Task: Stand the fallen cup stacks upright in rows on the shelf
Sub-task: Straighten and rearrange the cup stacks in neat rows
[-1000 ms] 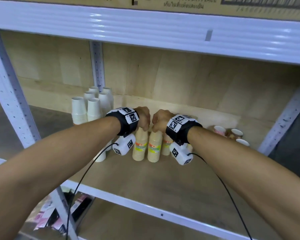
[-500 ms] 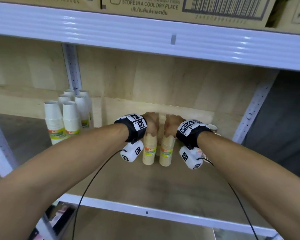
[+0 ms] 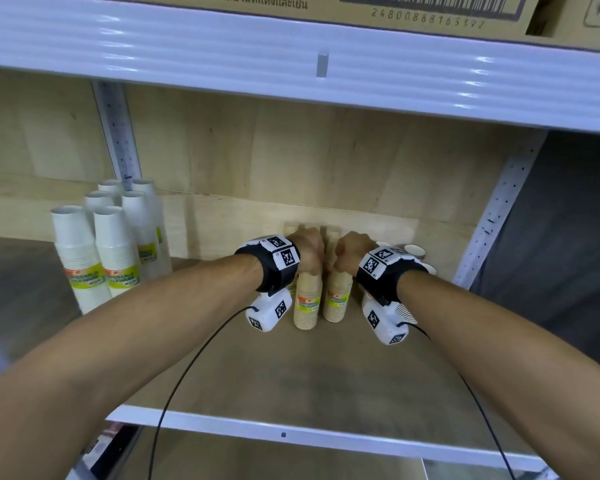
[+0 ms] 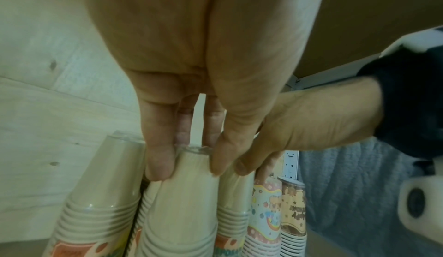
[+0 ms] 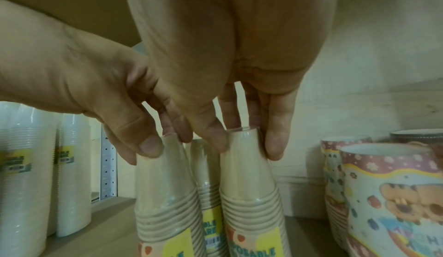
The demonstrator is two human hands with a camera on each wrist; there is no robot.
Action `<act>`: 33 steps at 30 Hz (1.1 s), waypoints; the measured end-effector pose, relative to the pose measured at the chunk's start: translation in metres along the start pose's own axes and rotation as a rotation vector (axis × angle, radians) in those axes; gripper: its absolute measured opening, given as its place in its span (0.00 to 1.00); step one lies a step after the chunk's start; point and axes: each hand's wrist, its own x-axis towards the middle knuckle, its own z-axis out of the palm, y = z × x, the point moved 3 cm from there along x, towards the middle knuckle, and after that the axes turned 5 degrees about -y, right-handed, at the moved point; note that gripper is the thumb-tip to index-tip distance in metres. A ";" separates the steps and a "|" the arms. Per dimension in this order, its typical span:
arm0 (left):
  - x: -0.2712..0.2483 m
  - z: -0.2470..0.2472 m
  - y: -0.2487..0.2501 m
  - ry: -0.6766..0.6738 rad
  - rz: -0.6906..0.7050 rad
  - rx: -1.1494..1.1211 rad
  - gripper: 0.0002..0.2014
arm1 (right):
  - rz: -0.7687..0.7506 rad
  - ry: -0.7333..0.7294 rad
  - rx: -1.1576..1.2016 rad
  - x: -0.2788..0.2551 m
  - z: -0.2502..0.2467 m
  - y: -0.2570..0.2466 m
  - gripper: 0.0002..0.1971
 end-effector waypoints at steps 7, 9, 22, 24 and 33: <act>0.008 0.005 -0.002 -0.002 0.027 -0.044 0.14 | -0.026 0.043 0.004 0.019 0.005 0.005 0.04; 0.009 0.004 -0.002 -0.009 0.043 -0.048 0.13 | -0.031 0.052 0.000 0.023 0.006 0.004 0.09; 0.014 0.003 -0.004 -0.068 0.041 -0.081 0.14 | -0.014 0.034 0.031 0.034 0.006 0.003 0.09; 0.014 0.002 -0.005 -0.067 0.048 -0.084 0.15 | -0.016 0.028 0.044 0.032 0.005 0.002 0.11; 0.000 -0.024 -0.017 0.002 0.015 -0.142 0.14 | -0.007 0.114 0.087 0.024 -0.016 -0.014 0.07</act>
